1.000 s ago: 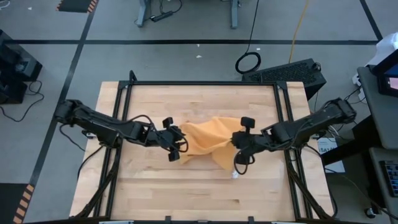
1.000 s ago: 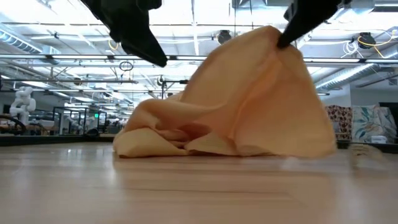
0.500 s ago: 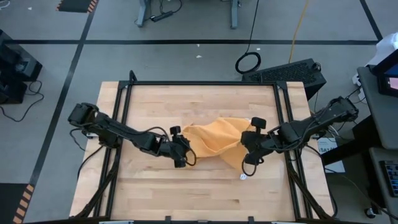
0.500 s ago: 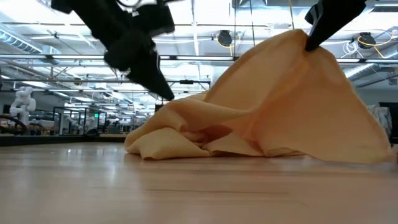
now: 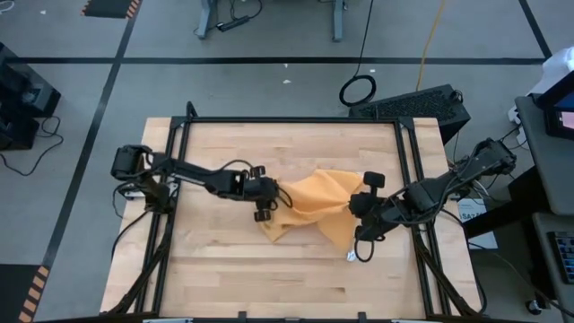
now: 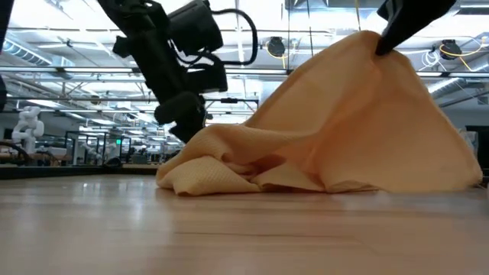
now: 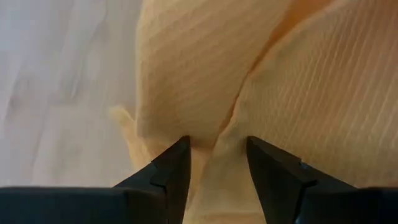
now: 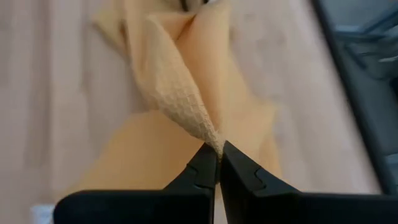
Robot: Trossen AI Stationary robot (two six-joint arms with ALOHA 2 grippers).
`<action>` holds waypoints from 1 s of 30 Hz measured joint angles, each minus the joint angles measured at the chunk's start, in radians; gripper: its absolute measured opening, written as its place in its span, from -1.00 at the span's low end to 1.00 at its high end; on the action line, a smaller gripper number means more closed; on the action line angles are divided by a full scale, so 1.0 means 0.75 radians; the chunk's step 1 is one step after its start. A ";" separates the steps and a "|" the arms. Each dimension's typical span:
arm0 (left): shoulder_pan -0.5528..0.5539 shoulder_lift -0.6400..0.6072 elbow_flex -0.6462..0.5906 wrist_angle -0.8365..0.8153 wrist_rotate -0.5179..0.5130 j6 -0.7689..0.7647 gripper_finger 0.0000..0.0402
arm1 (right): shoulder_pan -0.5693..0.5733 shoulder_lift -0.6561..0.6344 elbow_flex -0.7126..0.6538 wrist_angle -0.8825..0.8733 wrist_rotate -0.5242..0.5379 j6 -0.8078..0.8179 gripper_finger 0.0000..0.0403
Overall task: Roll towel
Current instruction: Fold the yellow towel
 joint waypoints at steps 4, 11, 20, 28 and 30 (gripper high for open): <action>0.003 -0.037 0.002 -0.041 -0.083 0.080 -0.62 | -0.001 0.000 0.000 0.010 0.100 0.000 -0.98; -0.090 -0.339 0.112 -0.194 -0.484 0.195 -0.96 | -0.001 0.001 0.005 0.098 0.288 -0.038 -0.98; -0.192 -0.808 0.315 0.223 -0.759 0.768 -0.98 | -0.045 0.001 0.140 0.590 0.740 -0.721 -0.98; -0.195 -0.963 0.348 0.455 -0.417 0.930 -0.99 | -0.039 -0.002 0.384 0.751 0.772 -1.066 -0.98; -0.198 -0.962 0.348 0.378 -0.410 0.874 -0.99 | -0.008 -0.002 0.414 0.644 0.677 -0.984 -0.98</action>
